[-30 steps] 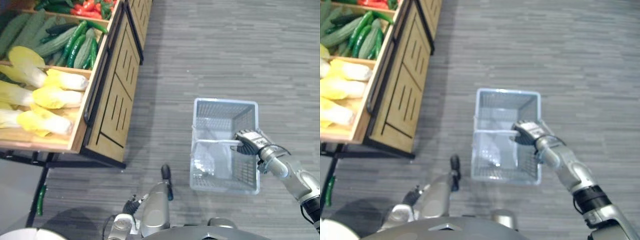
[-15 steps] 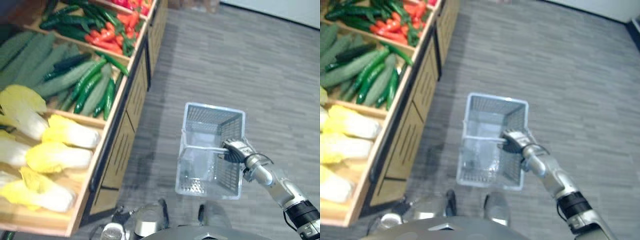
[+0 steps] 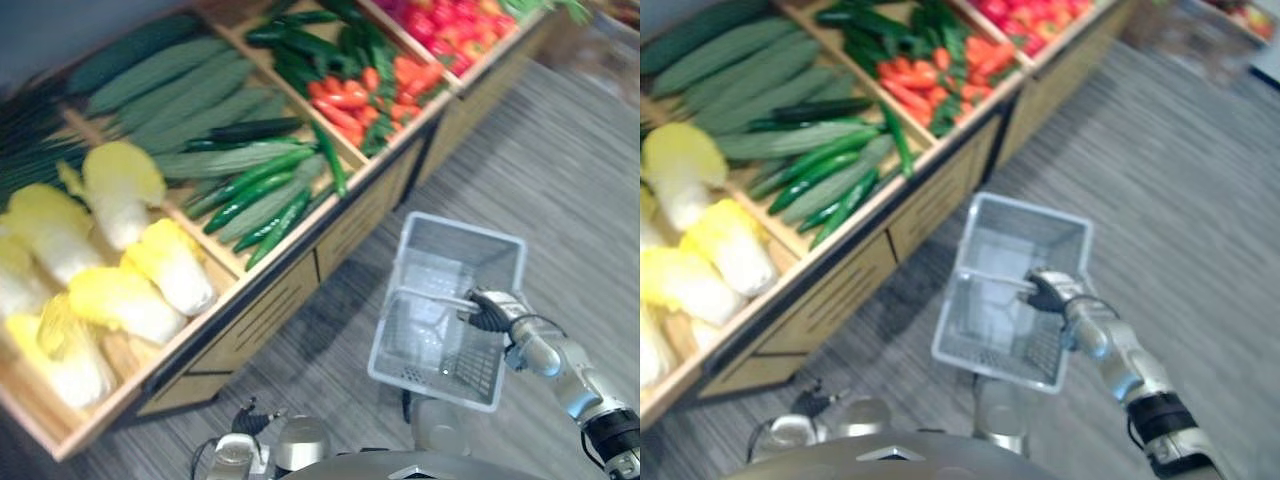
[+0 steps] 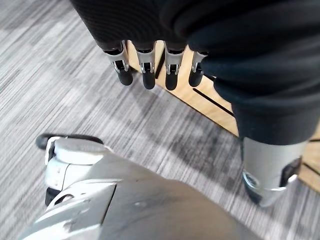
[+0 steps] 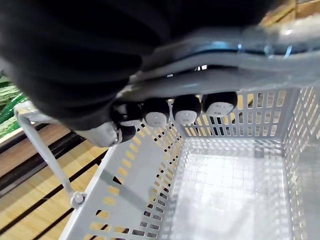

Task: Pick vegetable in the basket

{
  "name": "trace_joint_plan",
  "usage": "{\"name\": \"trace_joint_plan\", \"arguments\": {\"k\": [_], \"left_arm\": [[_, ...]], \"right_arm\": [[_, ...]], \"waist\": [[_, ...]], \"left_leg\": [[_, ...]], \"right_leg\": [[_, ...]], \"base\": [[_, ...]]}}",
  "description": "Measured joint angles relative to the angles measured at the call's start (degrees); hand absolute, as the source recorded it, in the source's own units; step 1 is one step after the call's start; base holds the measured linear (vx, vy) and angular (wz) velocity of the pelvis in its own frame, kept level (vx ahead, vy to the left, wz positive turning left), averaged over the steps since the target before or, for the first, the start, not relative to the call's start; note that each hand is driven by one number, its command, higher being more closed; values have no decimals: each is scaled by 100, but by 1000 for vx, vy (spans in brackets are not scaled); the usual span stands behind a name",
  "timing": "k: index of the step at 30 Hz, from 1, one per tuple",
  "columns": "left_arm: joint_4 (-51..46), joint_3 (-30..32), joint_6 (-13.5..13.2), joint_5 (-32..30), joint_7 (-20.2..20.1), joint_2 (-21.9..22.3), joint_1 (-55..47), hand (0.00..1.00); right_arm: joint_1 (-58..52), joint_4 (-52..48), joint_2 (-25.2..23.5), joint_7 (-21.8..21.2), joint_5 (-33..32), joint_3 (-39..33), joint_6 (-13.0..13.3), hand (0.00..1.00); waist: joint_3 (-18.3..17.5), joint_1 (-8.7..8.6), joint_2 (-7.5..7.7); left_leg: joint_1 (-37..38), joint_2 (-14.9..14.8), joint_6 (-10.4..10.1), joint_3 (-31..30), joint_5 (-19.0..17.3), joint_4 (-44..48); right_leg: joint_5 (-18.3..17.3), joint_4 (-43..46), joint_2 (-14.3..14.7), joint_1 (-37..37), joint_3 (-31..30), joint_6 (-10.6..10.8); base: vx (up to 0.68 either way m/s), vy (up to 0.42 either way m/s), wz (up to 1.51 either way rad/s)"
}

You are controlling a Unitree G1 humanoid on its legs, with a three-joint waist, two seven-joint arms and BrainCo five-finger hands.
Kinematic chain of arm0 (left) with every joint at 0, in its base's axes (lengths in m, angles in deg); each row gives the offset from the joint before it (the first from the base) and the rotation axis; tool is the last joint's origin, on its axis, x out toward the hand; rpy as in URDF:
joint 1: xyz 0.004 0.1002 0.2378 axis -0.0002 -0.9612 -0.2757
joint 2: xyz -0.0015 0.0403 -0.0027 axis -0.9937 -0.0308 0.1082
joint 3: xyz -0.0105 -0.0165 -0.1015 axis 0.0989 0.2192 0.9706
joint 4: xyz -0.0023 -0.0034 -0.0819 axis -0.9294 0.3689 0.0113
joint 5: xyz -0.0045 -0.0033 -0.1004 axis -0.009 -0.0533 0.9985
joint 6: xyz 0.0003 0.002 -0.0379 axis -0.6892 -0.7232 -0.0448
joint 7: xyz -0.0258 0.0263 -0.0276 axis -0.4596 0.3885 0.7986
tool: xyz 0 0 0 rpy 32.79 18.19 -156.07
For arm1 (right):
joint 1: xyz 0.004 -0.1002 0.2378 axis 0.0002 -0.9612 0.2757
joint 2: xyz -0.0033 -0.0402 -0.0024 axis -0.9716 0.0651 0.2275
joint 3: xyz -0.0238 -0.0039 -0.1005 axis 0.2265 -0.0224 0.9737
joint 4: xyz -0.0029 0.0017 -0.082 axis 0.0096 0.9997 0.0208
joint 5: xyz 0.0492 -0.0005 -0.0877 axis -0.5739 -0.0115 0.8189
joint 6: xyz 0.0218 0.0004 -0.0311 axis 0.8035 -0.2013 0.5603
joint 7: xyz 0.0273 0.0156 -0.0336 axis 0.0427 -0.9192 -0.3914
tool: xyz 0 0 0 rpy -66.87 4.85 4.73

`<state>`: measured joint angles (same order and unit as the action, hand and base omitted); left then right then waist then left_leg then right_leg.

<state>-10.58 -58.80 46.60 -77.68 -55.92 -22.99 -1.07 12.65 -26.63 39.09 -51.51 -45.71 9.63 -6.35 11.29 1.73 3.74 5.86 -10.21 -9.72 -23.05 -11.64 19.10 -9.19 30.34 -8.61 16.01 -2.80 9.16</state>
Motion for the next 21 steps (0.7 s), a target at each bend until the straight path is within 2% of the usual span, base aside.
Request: {"name": "trace_joint_plan", "arguments": {"k": [1, 2, 3, 4, 5, 6, 7, 8, 9, 11, 12, 13, 15, 17, 21], "left_arm": [[51, 146, 4, 56, 58, 4, -19, 0], [101, 335, 10, 60, 115, 29, -31, 0], [116, 473, 33, 212, 147, 51, -32, 0], [108, 518, 31, 277, 159, 62, -32, 0], [74, 569, 31, 476, 185, 99, -30, 0], [73, 601, 31, 550, 209, 130, -8, 0], [73, 600, 31, 560, 211, 129, -9, 0], [77, 600, 37, 619, 224, 130, -7, 0], [76, 594, 52, 608, 270, 112, -26, 0], [-11, 497, 83, 594, 263, 110, -71, 0], [-63, 478, 117, 564, 257, 139, -95, 0], [-59, 473, 131, 523, 251, 154, -125, 0], [-48, 496, 187, 423, 203, 157, -190, 0], [-60, 500, 217, 380, 157, 142, -158, 0], [-154, 498, 211, 350, 135, 133, -50, 0]], "right_arm": [[7, 59, 61, -1, 9, 25, -2, 100], [152, 205, 80, -1, 10, 93, -3, 100], [243, 265, 57, 3, 5, 119, -4, 100], [277, 273, 52, 3, -1, 127, -7, 100], [360, 307, 52, 3, -8, 150, -18, 100], [394, 348, 42, 2, -8, 154, -30, 100], [393, 352, 38, 2, -9, 156, -30, 100], [354, 355, -27, 3, -15, 154, -31, 100], [285, 353, -79, 6, -18, 128, -31, 100], [134, 357, -209, 19, -17, 93, -39, 100], [88, 363, -308, 16, -12, 98, -39, 100], [75, 366, -355, 16, -8, 98, -39, 100], [7, 414, -531, 17, -11, 71, -33, 100], [-59, 589, -661, 16, -10, 40, -17, 100], [-185, 1076, -917, 27, -18, -625, -64, 100]], "waist": [[-37, 63, 34], [-45, 120, 11], [-50, 137, 24], [-58, 147, 40], [-56, 153, 56], [-41, 152, 45], [-43, 155, 41], [-17, 69, 40], [-21, 12, -58], [-22, -20, -189], [-44, 49, -229], [-44, 50, -230], [-51, 3, -239], [-54, -14, -244], [-57, -52, -254]], "left_leg": [[-102, -76, -163, -157, 145, -90], [-325, -245, -227, -355, 393, -104], [-649, -341, -227, -415, 753, -93], [-794, -361, -196, -378, 950, -82], [-1017, -437, -115, 30, 1386, -55], [-1328, -567, 4, 746, 1777, -40], [-1356, -587, 28, 869, 1782, -42], [-1520, -843, 342, 2559, 1544, 52], [-1564, -883, 602, 3633, 1398, 192], [-1428, -815, 631, 4338, 1329, -58], [-1377, -696, 544, 4203, 1351, -363], [-1357, -654, 531, 4120, 1346, -510], [-1141, -525, 299, 4109, 1481, -1233], [-979, -424, 184, 4071, 1567, -1629], [-925, -170, 194, 3831, 1581, -1799]], "right_leg": [[-199, -9, 0, -110, 236, -83], [-253, -38, 92, -109, 560, -179], [-271, -152, 126, -128, 836, -222], [-276, -220, 118, -139, 965, -273], [-256, -414, 83, -232, 1254, -384], [-198, -716, 41, -454, 1573, -498], [-189, -752, 39, -486, 1607, -519], [-155, -1079, -5, -816, 2041, -585], [-157, -1220, -14, -1005, 2357, -588], [-157, -1340, 25, -1160, 2622, -588], [-157, -1490, 31, -1194, 2661, -588], [-156, -1569, 42, -1211, 2680, -586], [-34, -1753, 40, -1259, 2833, -513], [45, -1909, 25, -1362, 2950, -449], [169, -2020, -173, -1525, 3107, -290]], "base": [[219, -393, 110], [232, -448, 125], [153, -360, 114], [144, -364, 114], [136, -350, 115], [135, -374, 99], [87, -258, 128], [70, -186, 134], [45, -90, 148], [18, -28, 101], [1, 16, 64], [0, 51, 34], [-12, 103, 35], [-31, 123, 31], [-59, 135, 33]]}}
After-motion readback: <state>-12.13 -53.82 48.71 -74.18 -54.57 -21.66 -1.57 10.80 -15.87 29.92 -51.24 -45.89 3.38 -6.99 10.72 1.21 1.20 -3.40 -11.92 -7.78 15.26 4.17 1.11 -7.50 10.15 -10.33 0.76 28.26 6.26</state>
